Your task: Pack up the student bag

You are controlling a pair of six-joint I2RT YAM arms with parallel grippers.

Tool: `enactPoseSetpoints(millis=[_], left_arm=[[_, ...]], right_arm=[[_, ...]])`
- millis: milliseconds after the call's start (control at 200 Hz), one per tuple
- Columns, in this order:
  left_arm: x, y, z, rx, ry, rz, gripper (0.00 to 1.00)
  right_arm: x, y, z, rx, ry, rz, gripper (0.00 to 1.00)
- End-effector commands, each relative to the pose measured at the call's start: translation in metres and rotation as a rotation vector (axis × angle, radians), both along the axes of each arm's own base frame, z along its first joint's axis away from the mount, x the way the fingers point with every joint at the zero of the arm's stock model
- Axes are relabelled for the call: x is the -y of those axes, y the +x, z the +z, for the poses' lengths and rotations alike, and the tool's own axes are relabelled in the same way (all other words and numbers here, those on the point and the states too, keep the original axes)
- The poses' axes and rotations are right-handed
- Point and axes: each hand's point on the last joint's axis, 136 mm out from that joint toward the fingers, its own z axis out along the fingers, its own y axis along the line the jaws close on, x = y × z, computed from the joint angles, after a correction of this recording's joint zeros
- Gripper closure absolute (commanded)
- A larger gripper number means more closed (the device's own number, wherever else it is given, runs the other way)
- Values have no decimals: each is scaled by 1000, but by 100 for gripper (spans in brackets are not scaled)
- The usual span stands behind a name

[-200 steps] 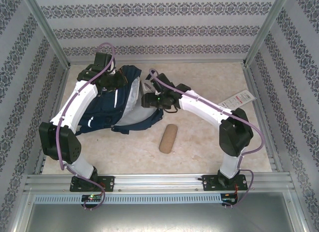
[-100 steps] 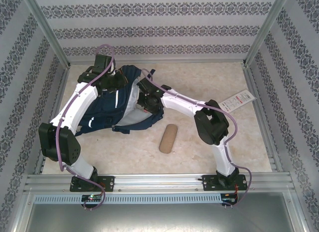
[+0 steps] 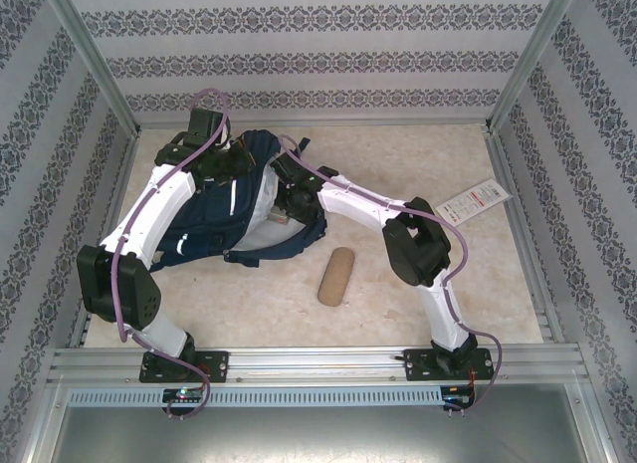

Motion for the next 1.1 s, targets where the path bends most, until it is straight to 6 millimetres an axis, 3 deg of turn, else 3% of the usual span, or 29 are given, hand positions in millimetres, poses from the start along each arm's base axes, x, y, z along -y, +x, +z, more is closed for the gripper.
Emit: enactPoseSetpoints(millis=[0,150,350,500,694,824,1094], left_arm=[[6,8,35,118,-35,-7,100],[6,7,36,120,-15,-37,100],[9,2,42,142,-2,-80,100],[12,0,48,162,-12,-108,100],[15,-6,46,164,-13,-135,100],[16,-10,43,160,-17,-146,100],[18,-20,44,158,-29,-170,100]], right_arm=[[15,-2,12,35,-28,34,2],[34,-14,33,94,-63,81,2],[86,-31,54,161,-161,87,2],[125,-52,45,130,-264,59,2],[148,-81,25,97,-273,44,2],[144,-67,24,130,-270,67,16],[113,-1,22,184,-263,150,31]])
